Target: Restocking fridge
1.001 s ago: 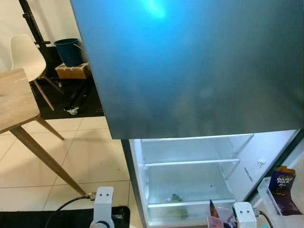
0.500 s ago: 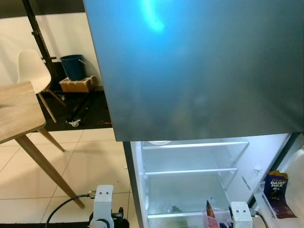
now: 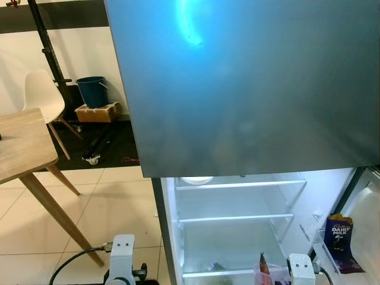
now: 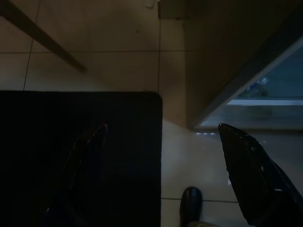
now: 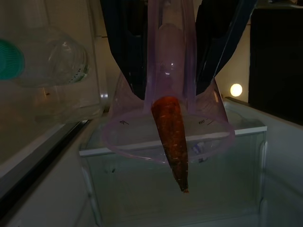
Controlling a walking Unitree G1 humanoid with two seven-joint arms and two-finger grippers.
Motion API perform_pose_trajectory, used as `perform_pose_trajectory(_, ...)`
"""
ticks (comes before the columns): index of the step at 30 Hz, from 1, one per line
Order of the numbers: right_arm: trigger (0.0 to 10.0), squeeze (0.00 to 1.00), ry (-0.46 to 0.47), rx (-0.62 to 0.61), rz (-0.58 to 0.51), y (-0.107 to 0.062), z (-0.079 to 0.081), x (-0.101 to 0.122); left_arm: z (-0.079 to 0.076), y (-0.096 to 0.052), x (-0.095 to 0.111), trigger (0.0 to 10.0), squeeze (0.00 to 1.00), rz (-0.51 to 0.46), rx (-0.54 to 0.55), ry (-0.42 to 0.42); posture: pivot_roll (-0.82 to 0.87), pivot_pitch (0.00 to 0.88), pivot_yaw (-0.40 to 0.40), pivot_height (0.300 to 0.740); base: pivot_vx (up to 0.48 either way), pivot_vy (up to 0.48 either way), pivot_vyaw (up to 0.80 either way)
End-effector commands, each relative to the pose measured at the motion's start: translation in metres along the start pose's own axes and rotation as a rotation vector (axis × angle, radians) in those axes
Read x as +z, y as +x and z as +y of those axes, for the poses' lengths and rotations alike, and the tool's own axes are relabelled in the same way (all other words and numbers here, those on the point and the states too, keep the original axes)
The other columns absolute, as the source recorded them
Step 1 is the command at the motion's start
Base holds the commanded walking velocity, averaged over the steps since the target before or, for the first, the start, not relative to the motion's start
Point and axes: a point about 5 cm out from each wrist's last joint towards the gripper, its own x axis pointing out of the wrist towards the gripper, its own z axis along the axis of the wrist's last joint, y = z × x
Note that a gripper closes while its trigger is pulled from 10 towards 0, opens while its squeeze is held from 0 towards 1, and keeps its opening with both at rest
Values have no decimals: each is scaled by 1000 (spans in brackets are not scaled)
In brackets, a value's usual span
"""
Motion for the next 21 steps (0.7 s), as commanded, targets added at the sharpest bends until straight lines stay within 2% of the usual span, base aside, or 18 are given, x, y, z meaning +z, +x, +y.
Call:
perform_pose_trajectory(1, 10000, 0, 30, -16, 4, 1, 0, 1, 10, 0, 4, 10000, 0, -10, 26, 2, 52, 0, 5, 740, 0, 0, 0)
perform_pose_trajectory(6, 10000, 0, 16, -1, 12, 1, 4, 0, 13, 0, 5, 10000, 0, -16, 37, 0, 59, 0, -1, 740, 0, 0, 0)
perform_pose_trajectory(10, 10000, 0, 84, -46, 11, 0, -1, -2, 8, 0, 1, 10000, 0, -11, 19, 12, 69, 0, -3, 740, 0, 0, 0)
perform_pose_trajectory(14, 10000, 0, 93, -55, 3, 0, -4, -2, 3, 0, 2, 10000, 0, -15, 4, 32, 74, 0, 6, 740, 0, 0, 0)
perform_pose_trajectory(19, 10000, 0, 72, -60, -15, -1, -10, 2, -8, 1, 2, 10000, 0, -9, -11, 33, 40, 0, 10, 740, 0, 0, 0)
perform_pose_trajectory(21, 10000, 0, 28, -58, -7, -1, -12, 2, -10, 2, 1, 10000, 0, -1, -15, 24, 36, 0, 13, 740, 0, 0, 0)
